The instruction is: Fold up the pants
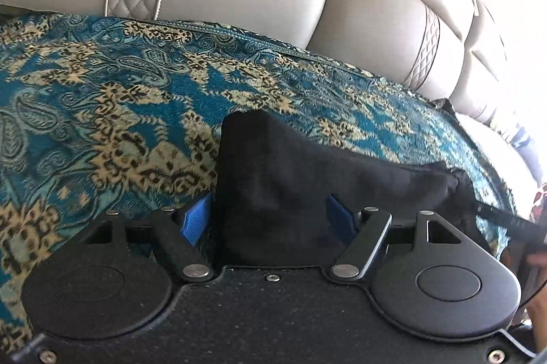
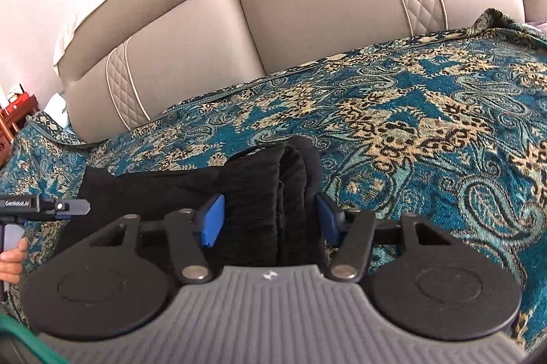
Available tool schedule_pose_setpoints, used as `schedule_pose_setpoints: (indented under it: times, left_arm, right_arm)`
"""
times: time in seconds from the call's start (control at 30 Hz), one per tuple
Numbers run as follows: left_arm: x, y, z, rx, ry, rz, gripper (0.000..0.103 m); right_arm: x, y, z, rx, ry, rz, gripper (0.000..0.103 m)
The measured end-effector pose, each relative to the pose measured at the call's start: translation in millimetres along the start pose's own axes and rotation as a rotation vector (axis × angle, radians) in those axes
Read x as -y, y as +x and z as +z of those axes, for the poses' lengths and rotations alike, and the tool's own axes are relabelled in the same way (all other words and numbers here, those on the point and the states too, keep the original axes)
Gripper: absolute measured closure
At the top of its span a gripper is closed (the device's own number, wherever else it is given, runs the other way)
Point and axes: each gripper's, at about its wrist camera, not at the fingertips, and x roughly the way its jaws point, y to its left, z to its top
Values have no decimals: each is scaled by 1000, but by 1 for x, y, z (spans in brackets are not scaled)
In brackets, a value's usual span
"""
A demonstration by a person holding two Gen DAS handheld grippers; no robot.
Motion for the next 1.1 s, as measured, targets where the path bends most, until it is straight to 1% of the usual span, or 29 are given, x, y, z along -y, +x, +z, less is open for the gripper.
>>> schedule_pose_setpoints:
  times: [0.07, 0.17, 0.23, 0.33, 0.4, 0.47, 0.53, 0.6, 0.67, 0.73, 0.77, 0.8, 0.83, 0.87, 0.9, 0.93, 1.0, 1.1]
  left_arm:
    - [-1, 3, 3, -4, 1, -12, 33]
    - [0, 3, 4, -22, 23, -44, 33]
    - [1, 2, 0, -28, 59, -58, 33]
    - [4, 3, -4, -21, 115, -59, 32]
    - [6, 5, -5, -18, 127, -76, 22]
    - [8, 8, -5, -8, 113, -90, 20]
    - [8, 10, -5, 0, 98, -101, 15]
    - [8, 11, -5, 2, 85, -132, 6]
    - [6, 12, -6, 6, 72, -155, 4]
    - [3, 11, -6, 20, 40, -162, 6]
    - [2, 10, -7, 27, 24, -155, 12]
    - [1, 8, -8, 35, 13, -136, 25]
    - [0, 6, -8, 40, 9, -111, 32]
    - [1, 4, -9, 45, 11, -73, 52]
    - [2, 2, -11, 50, 19, -25, 74]
    - [2, 0, -13, 52, 21, 4, 79]
    - [2, -5, -16, 71, -2, 30, 88]
    - [14, -17, -18, 131, 27, 111, 95]
  right_arm:
    - [1, 1, 0, -4, 2, 15, 47]
    - [3, 0, 0, -11, 18, 43, 55]
    - [2, 0, -1, -14, 8, 48, 56]
    - [2, 1, -1, -15, 8, 54, 56]
    - [3, 1, -1, -15, 10, 58, 56]
    - [3, 1, -1, -13, 11, 58, 56]
    - [4, 1, -2, -11, 24, 62, 57]
    - [4, 2, -3, -10, 37, 72, 58]
    - [4, 3, -4, -11, 45, 81, 59]
    - [2, 4, -4, -12, 42, 84, 59]
    - [1, 5, -4, -11, 39, 83, 59]
    - [0, 5, -4, -12, 39, 84, 60]
    - [-1, 5, -4, -11, 40, 83, 60]
    - [-2, 5, -5, -11, 40, 81, 61]
    - [-4, 5, -5, -11, 39, 80, 64]
    - [-6, 6, -5, -12, 38, 81, 66]
    - [-13, 7, -6, -8, 41, 77, 72]
    - [-34, 8, -8, 9, -4, 44, 76]
